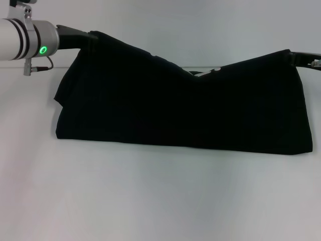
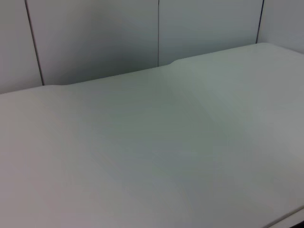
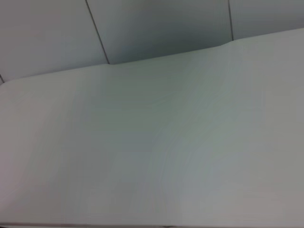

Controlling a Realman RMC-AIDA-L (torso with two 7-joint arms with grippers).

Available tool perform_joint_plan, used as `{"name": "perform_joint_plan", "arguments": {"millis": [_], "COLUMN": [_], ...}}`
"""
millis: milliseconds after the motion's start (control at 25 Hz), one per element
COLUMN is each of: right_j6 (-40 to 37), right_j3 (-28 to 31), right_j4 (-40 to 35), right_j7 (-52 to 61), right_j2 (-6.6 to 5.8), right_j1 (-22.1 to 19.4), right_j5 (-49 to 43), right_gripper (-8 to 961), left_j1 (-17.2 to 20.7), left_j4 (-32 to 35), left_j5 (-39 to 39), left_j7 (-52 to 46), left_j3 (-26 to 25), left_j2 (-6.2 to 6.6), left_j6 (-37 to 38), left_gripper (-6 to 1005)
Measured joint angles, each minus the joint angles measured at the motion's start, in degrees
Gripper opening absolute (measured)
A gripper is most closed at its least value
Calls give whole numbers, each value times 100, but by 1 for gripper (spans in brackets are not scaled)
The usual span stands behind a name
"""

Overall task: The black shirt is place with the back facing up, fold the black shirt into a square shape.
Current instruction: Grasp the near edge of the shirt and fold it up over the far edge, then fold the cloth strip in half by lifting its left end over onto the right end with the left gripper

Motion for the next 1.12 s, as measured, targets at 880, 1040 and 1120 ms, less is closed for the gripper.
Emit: {"name": "perform_joint_plan", "arguments": {"millis": [880, 1040, 1120], "right_j6": [-671, -1815, -2334], "right_j3": [20, 74, 116], "right_j4": [-89, -389, -566], "right_j7": [591, 700, 702], "right_j2": [-166, -256, -254], "right_j1": [-165, -419, -552], "right_j5": [-14, 28, 30], "right_gripper": [627, 671, 669], "left_j1": [301, 747, 1006], "left_j4": [583, 1415, 1817], "left_j5": [0, -130, -249], "left_j7": [-582, -979, -1160], "left_j3": [602, 604, 581], "left_j2": [-224, -242, -254], "left_j6": [-129, 1295, 1981], "left_gripper": [461, 641, 717]}}
